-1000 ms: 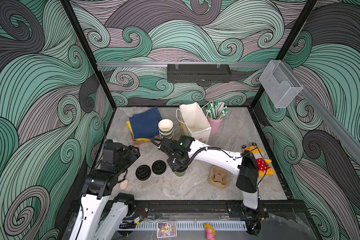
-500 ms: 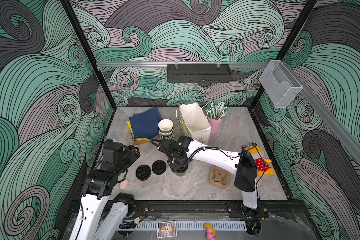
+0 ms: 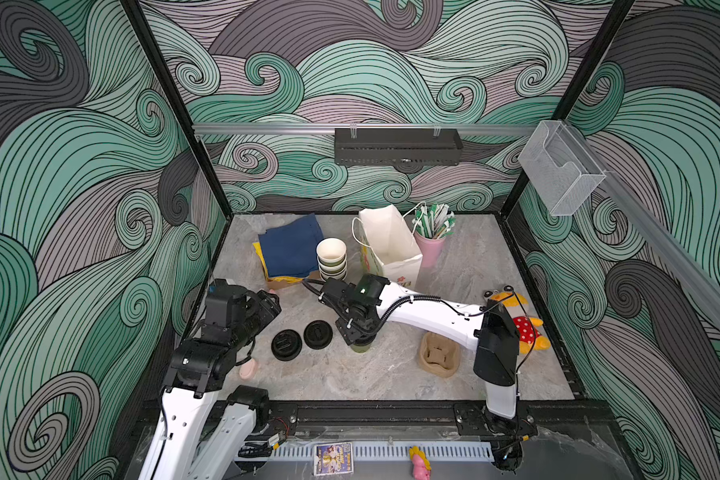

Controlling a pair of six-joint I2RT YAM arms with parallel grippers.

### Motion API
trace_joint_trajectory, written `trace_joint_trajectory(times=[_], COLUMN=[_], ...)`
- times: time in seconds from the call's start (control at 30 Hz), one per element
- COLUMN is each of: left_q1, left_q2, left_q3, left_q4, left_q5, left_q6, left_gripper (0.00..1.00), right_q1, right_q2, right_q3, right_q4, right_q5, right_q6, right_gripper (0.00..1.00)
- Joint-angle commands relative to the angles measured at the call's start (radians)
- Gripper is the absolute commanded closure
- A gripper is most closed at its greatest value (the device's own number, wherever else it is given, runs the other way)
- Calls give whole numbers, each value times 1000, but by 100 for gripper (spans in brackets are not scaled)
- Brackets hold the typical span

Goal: Pack the takeout coffee
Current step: 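Lower the black lid onto the green cup rim with the right gripper, then reach the left gripper to the lidded green cup and grip its side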

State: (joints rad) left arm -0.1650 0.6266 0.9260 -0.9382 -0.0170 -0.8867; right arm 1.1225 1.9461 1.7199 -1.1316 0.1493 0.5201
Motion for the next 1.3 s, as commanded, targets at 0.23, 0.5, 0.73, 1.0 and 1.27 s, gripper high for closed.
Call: trace_joint_trajectory(times=[0.23, 0.5, 0.73, 1.0, 1.27], left_q1=[7, 8, 8, 3, -77], left_q2=[28, 25, 31, 95, 246], left_q3=[-70, -186, -332, -482, -516], left_q4=[84, 175, 318, 531, 720], left_q5=[171, 364, 612, 834, 903], left_q6=[42, 84, 104, 59, 37], left_gripper=[29, 29, 31, 33, 30], right_q1=[-4, -2, 0, 0, 3], right_q2=[4, -39, -69, -96, -139], right_q3=[-138, -214, -276, -356, -434], right_q4=[31, 87, 123, 183, 252], right_q5=[-95, -152, -199, -234, -276], right_q6=[-91, -222, -374, -466, -532], right_gripper=[25, 25, 25, 24, 23])
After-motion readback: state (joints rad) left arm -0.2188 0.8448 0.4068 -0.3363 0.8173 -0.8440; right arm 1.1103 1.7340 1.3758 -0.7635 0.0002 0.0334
